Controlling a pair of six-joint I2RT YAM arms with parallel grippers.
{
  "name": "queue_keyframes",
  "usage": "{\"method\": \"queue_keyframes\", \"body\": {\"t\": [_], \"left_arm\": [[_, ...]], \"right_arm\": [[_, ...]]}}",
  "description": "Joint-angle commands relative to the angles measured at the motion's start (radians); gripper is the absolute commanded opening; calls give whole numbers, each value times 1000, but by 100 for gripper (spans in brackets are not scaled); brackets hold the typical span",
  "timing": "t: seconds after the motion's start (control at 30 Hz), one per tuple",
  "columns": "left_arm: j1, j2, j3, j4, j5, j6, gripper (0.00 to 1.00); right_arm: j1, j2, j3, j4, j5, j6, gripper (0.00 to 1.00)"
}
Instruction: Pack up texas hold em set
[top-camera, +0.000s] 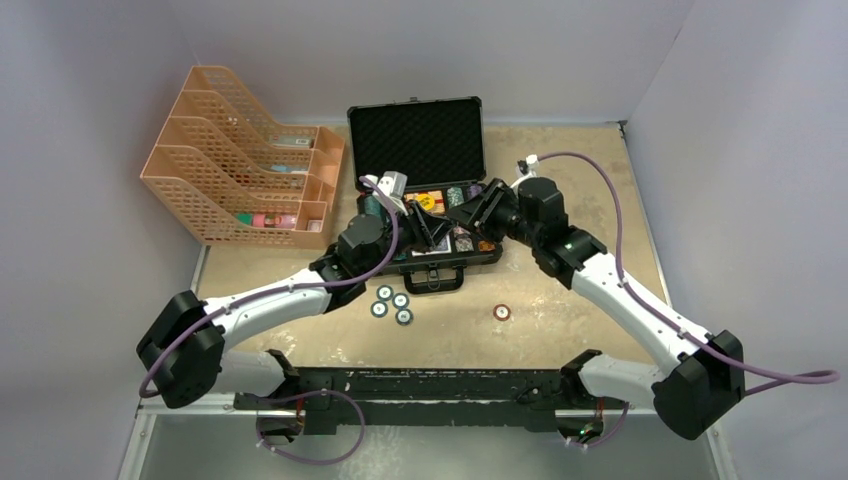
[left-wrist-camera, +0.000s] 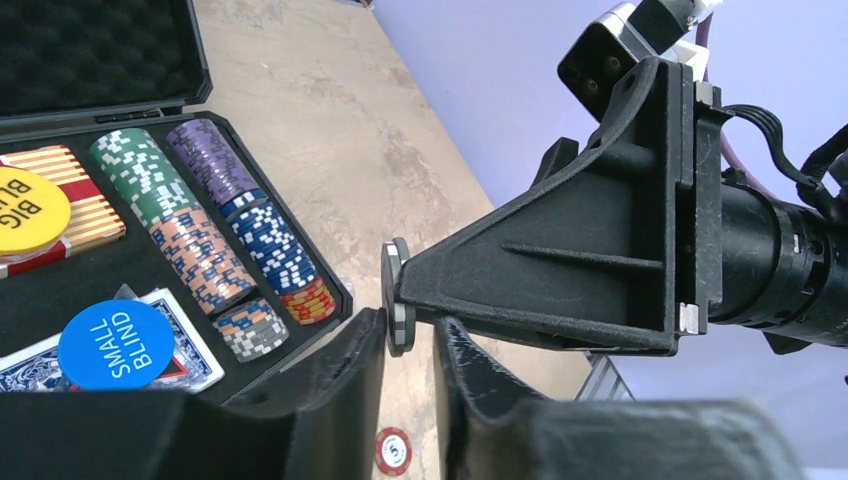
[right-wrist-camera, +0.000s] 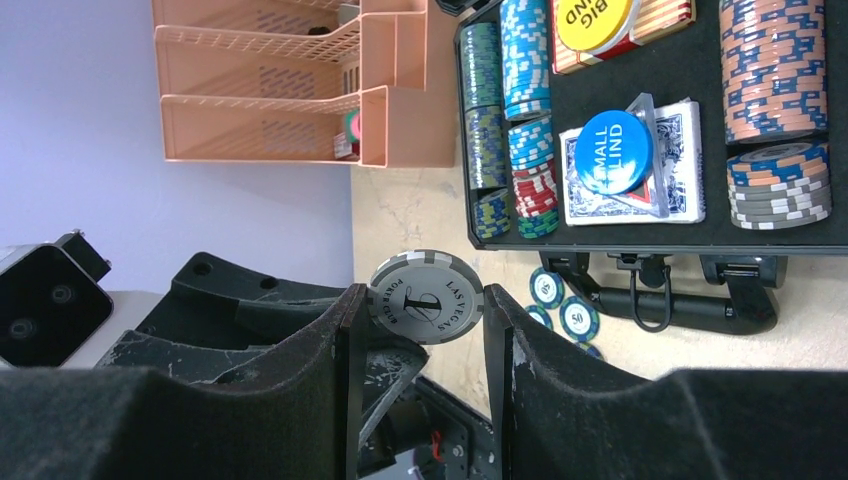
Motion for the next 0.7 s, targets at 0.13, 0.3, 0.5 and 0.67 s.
{"method": "queue_keyframes", "body": {"t": [0.13, 0.3, 0.5, 0.67], "left_arm": [[-3, 12, 18, 84, 8, 43, 0], [-3, 12, 52, -14, 12, 137, 0], [-3, 77, 106, -134, 164, 236, 0], [-11, 204, 260, -389, 267, 357, 0]], "right_arm": [[1, -10, -24, 72, -34, 5, 43], [-42, -16, -3, 68, 22, -102, 71], [-169, 1, 22, 30, 29, -203, 78], [-348, -6, -76, 83, -126, -189, 77]]}}
